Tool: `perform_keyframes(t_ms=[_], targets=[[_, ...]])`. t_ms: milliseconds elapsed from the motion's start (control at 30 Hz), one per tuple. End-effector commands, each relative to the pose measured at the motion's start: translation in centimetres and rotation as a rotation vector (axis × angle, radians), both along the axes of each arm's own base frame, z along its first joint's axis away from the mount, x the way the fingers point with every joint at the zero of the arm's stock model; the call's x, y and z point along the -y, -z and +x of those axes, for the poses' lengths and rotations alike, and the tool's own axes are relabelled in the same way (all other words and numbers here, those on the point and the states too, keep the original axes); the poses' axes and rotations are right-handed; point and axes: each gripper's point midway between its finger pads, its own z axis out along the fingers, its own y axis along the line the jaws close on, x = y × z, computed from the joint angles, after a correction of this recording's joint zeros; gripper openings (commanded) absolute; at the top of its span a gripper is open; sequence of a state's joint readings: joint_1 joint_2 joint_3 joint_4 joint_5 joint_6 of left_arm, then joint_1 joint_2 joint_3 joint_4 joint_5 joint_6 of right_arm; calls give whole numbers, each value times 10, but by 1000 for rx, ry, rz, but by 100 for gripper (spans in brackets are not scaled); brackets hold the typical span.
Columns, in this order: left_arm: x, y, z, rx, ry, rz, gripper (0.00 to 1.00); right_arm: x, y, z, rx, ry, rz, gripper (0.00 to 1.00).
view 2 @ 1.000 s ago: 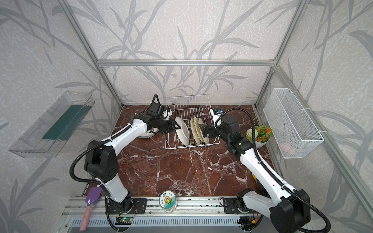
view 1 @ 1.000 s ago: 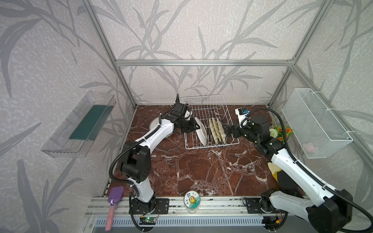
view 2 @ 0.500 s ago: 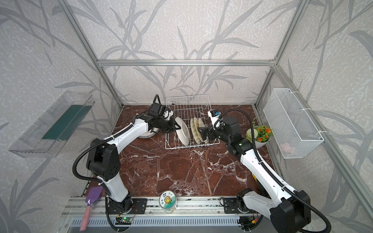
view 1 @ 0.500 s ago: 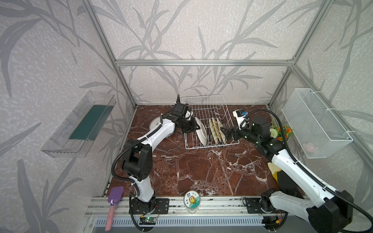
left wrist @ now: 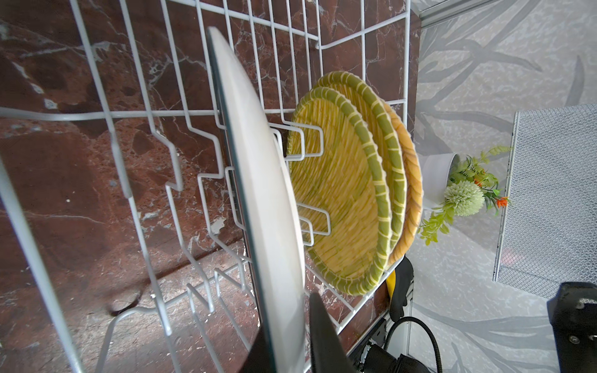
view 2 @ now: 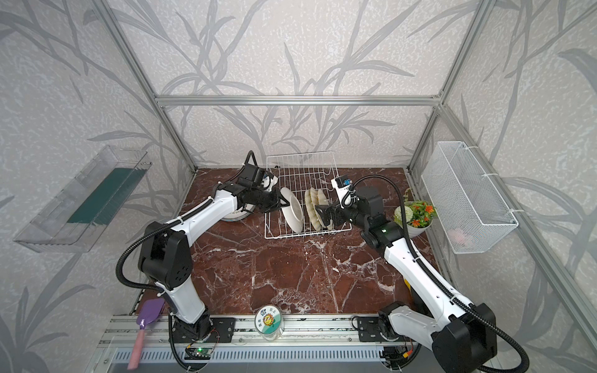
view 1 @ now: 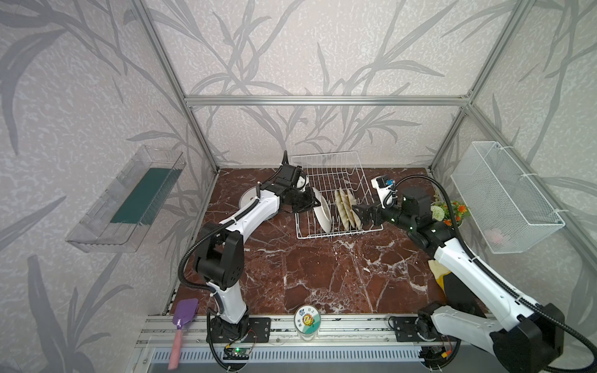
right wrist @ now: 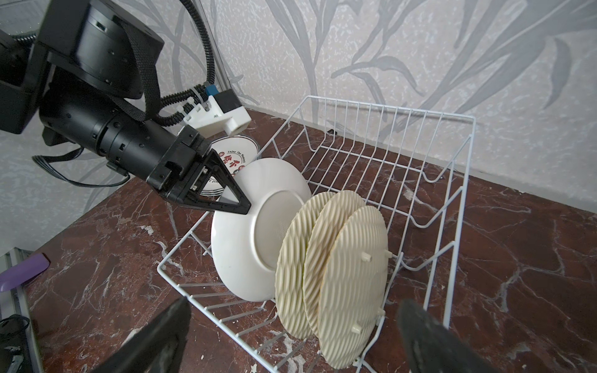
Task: Unload the plates from the dish rack
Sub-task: Pick up a plate from the dish rack.
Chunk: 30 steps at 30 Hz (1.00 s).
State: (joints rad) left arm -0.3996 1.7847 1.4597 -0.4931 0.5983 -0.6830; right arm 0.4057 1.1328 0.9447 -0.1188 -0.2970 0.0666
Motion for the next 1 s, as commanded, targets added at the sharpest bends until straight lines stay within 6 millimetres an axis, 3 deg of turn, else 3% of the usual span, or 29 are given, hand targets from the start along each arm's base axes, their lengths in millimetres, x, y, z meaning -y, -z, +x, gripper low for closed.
perform_keyframes(t_ms=[0, 567, 967], targets=[[8, -5, 1, 2, 8, -42, 15, 0, -2, 0, -1, -2, 7, 99], [11, -5, 1, -8, -8, -95, 0, 0, -3, 3, -6, 8, 14, 99], [12, -21, 3, 14, -23, -151, 0, -1, -5, 5, -3, 10, 25, 99]])
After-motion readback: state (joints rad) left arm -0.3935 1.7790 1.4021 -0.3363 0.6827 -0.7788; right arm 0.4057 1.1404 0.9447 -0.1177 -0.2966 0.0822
